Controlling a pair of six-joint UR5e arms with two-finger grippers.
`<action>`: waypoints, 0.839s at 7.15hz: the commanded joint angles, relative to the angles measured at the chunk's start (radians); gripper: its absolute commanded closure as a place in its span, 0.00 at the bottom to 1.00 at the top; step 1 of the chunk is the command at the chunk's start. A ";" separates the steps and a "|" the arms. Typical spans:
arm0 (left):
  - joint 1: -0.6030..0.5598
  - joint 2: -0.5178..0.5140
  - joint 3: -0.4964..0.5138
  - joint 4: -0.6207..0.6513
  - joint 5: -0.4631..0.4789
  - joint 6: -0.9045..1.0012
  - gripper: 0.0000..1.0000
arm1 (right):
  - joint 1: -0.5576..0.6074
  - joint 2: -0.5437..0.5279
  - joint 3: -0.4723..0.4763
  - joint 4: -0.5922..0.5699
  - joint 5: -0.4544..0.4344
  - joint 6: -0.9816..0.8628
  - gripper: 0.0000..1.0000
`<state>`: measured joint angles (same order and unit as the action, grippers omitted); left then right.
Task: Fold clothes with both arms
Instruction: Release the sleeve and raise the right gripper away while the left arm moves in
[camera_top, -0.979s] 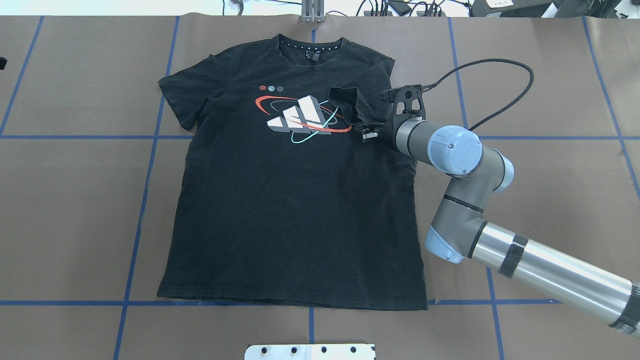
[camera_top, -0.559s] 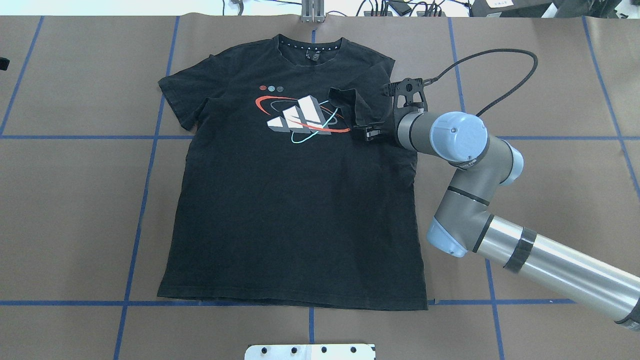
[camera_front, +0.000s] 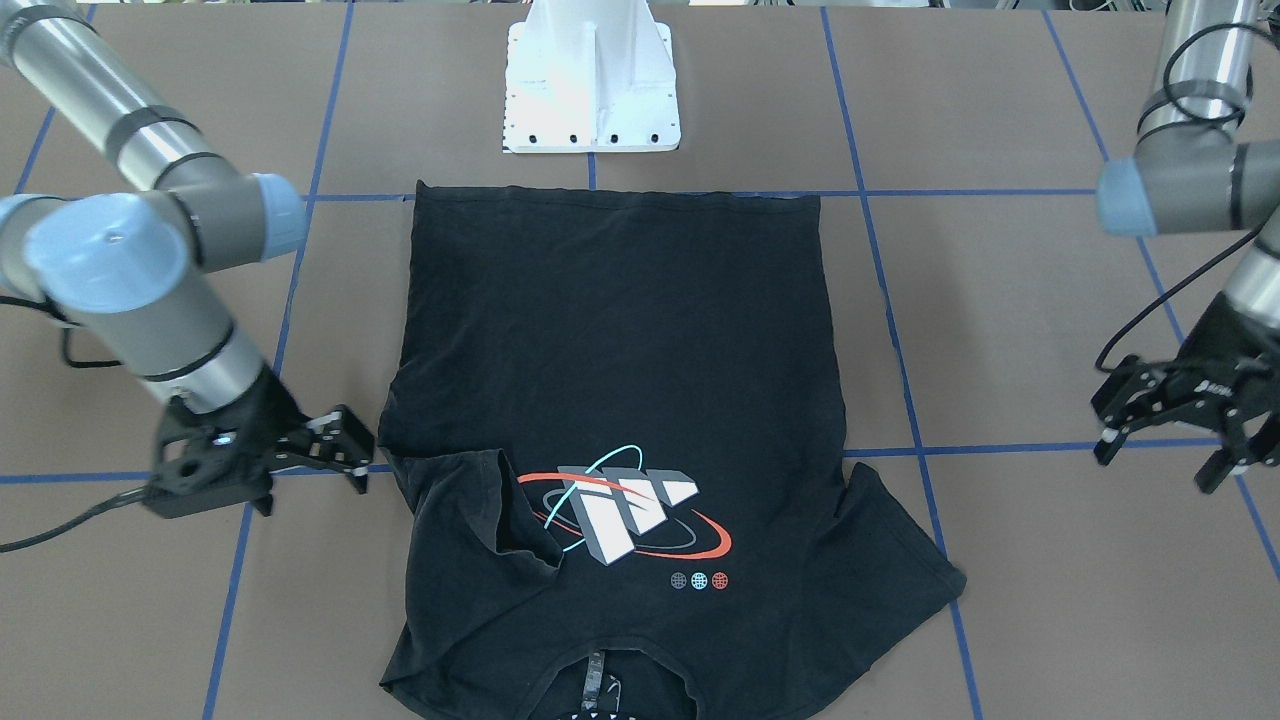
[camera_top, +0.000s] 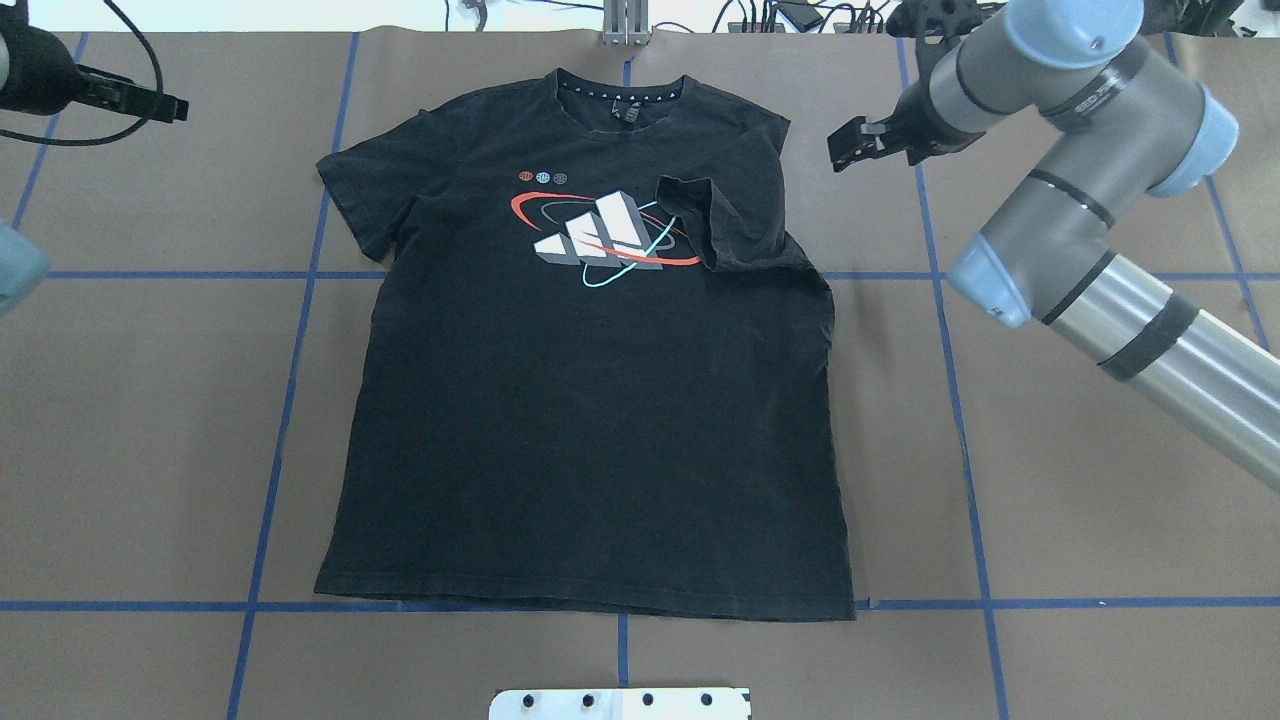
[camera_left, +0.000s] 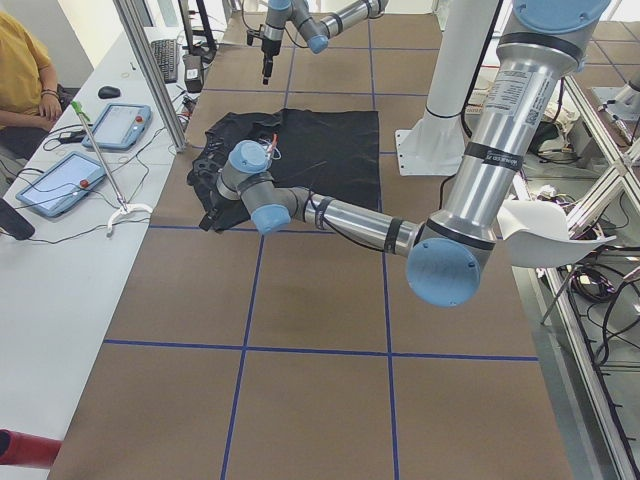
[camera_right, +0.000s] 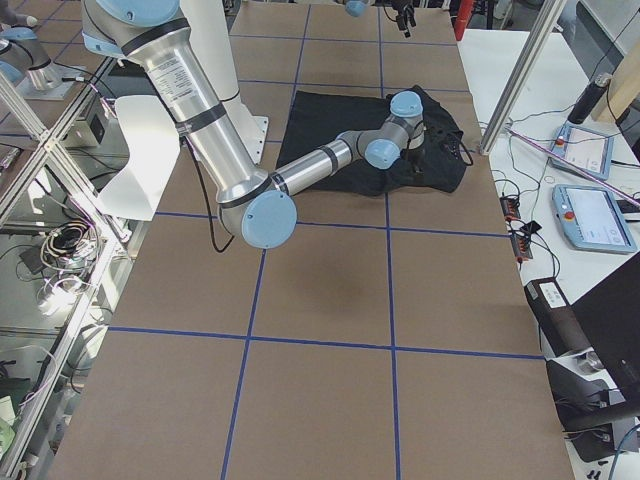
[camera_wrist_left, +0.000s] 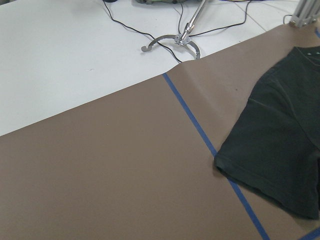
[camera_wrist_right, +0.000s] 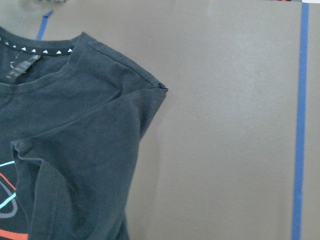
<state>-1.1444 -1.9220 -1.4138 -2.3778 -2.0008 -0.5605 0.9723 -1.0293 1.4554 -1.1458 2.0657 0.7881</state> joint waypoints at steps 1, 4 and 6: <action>0.067 -0.110 0.252 -0.166 0.099 -0.021 0.00 | 0.124 -0.093 0.002 -0.012 0.111 -0.180 0.00; 0.243 -0.219 0.381 -0.182 0.346 -0.313 0.01 | 0.219 -0.195 0.005 -0.008 0.163 -0.314 0.00; 0.264 -0.239 0.459 -0.256 0.355 -0.343 0.05 | 0.218 -0.193 0.005 -0.006 0.160 -0.314 0.00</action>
<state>-0.8987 -2.1475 -1.0055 -2.5886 -1.6651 -0.8799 1.1877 -1.2193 1.4600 -1.1525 2.2262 0.4794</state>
